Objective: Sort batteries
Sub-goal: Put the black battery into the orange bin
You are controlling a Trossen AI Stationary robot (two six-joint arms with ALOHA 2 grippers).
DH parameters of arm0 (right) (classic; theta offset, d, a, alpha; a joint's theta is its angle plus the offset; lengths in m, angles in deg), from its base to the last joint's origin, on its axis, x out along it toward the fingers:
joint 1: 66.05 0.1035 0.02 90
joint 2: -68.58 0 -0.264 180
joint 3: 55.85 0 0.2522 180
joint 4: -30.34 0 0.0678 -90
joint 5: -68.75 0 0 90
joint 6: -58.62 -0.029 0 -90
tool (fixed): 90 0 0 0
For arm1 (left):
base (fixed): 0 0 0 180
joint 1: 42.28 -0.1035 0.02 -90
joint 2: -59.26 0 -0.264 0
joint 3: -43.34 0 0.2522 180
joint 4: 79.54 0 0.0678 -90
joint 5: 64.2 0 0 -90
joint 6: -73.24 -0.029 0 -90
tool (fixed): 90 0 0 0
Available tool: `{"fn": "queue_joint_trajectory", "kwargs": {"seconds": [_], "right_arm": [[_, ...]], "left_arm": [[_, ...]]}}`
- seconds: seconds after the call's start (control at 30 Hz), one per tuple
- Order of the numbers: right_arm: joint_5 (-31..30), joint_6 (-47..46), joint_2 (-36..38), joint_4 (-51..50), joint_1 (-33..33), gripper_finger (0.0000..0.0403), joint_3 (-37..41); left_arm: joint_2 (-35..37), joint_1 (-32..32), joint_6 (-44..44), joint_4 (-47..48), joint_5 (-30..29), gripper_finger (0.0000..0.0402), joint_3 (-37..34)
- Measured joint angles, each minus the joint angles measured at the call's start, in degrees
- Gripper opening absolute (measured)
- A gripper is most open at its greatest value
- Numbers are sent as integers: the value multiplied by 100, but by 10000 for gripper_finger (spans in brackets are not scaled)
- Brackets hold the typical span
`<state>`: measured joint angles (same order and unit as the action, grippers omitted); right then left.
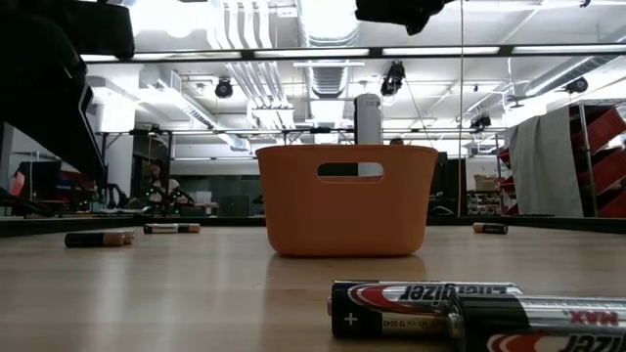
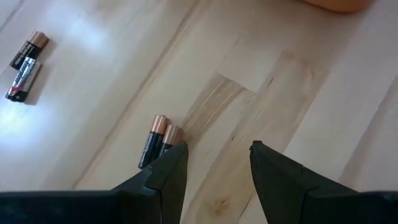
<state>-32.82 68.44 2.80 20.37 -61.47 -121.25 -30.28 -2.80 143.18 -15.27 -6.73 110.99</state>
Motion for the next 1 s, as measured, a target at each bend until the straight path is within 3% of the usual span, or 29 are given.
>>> {"fn": "queue_joint_trajectory", "kwargs": {"seconds": [0.63, 1.0], "right_arm": [[-4, 13, 384, 68, -163, 112, 31], [-2, -103, 376, 85, -188, 118, 67]], "left_arm": [[0, 0, -38, -913, 16, 155, 8], [4, 0, -38, -1677, 27, 155, 137]]}}
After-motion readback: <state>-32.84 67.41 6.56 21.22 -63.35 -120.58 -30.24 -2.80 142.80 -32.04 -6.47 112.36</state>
